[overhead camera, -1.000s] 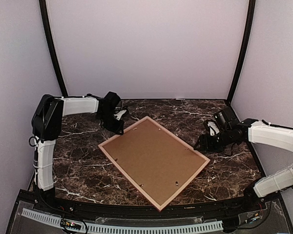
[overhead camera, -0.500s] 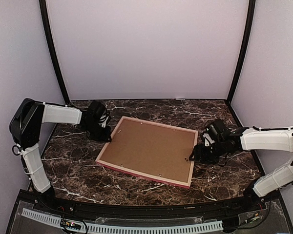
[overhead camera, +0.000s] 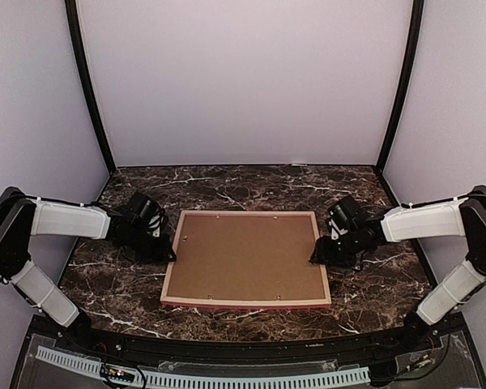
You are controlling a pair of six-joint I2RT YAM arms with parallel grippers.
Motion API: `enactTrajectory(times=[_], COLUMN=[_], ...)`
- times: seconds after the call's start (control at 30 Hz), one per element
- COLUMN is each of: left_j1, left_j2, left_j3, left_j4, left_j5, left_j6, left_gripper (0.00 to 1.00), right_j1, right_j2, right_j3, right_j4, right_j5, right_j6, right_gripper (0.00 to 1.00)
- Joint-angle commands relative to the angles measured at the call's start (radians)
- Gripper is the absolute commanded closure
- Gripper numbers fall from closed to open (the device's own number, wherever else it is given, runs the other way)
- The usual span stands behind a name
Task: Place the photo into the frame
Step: Rotate the photo frame at the center of the board, then press the fastener onto the backboard.
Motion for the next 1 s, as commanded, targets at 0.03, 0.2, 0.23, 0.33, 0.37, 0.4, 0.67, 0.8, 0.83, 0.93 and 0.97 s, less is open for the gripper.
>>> enactTrajectory(times=[0.03, 0.2, 0.23, 0.33, 0.37, 0.4, 0.67, 0.8, 0.83, 0.93, 0.97], left_j1=[-0.037, -0.038, -0.038, -0.038, -0.038, -0.037, -0.036, -0.035, -0.035, -0.035, -0.035], left_j2=[-0.123, -0.171, -0.166, -0.139, -0.119, -0.106, 0.08, 0.163, 0.175, 0.219, 0.226], left_j3=[-0.067, -0.054, -0.037, 0.008, 0.033, 0.047, 0.246, 0.332, 0.342, 0.378, 0.382], left_j4=[-0.044, -0.068, -0.075, -0.089, -0.093, -0.098, -0.146, -0.195, -0.199, -0.217, -0.221], left_j5=[0.045, 0.028, 0.023, -0.002, -0.022, -0.033, -0.094, -0.122, -0.124, -0.135, -0.137], left_j6=[-0.07, -0.054, -0.037, 0.003, 0.028, 0.053, 0.169, 0.199, 0.203, 0.213, 0.215], left_gripper=[0.76, 0.55, 0.5, 0.42, 0.38, 0.34, 0.26, 0.25, 0.25, 0.25, 0.26], right_j1=[-0.026, -0.041, -0.042, -0.047, -0.049, -0.05, -0.073, -0.087, -0.089, -0.097, -0.1], right_j2=[0.068, 0.119, 0.126, 0.145, 0.151, 0.153, 0.14, 0.121, 0.118, 0.116, 0.117], right_j3=[0.071, 0.121, 0.126, 0.138, 0.141, 0.143, 0.122, 0.11, 0.108, 0.104, 0.102], right_j4=[0.031, 0.012, 0.008, 0.004, 0.0, -0.003, -0.032, -0.052, -0.057, -0.064, -0.063], right_j5=[0.047, 0.072, 0.085, 0.101, 0.103, 0.107, 0.08, 0.057, 0.056, 0.057, 0.056], right_j6=[-0.048, -0.082, -0.087, -0.102, -0.106, -0.11, -0.178, -0.21, -0.216, -0.227, -0.228], right_gripper=[0.44, 0.58, 0.62, 0.7, 0.73, 0.75, 0.89, 0.91, 0.91, 0.91, 0.91])
